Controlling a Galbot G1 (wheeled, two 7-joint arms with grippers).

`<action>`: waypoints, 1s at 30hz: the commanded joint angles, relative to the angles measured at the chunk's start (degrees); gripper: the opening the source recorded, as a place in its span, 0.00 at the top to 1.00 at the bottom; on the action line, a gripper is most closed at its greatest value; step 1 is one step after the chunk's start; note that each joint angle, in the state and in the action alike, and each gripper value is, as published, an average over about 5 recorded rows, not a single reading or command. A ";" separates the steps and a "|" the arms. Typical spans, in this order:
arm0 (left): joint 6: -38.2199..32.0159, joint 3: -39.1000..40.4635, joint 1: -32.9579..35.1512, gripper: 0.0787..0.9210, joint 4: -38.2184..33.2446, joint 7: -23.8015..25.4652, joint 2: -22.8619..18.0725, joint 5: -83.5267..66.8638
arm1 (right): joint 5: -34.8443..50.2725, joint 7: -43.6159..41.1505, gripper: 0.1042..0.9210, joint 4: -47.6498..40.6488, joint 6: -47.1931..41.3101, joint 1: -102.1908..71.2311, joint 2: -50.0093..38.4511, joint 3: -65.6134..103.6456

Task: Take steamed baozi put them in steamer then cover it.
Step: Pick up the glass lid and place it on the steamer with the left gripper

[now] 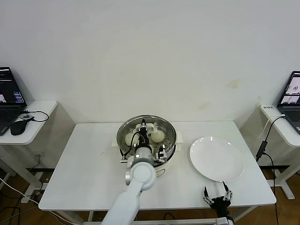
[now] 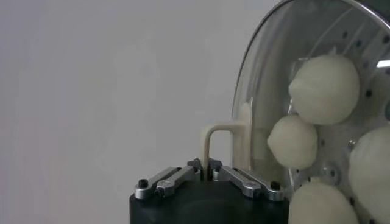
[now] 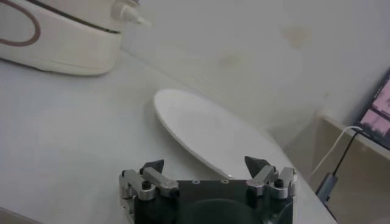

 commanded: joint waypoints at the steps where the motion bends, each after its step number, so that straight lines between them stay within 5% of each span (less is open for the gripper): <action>1: 0.17 0.11 0.48 0.93 0.28 0.19 -1.31 1.82 | -0.55 0.14 0.12 -0.33 0.13 0.05 0.12 -0.32; 30: -0.47 0.32 -0.55 0.93 3.05 -1.44 -1.52 -0.46 | -1.14 0.19 0.12 -0.75 0.52 -0.23 0.16 -1.37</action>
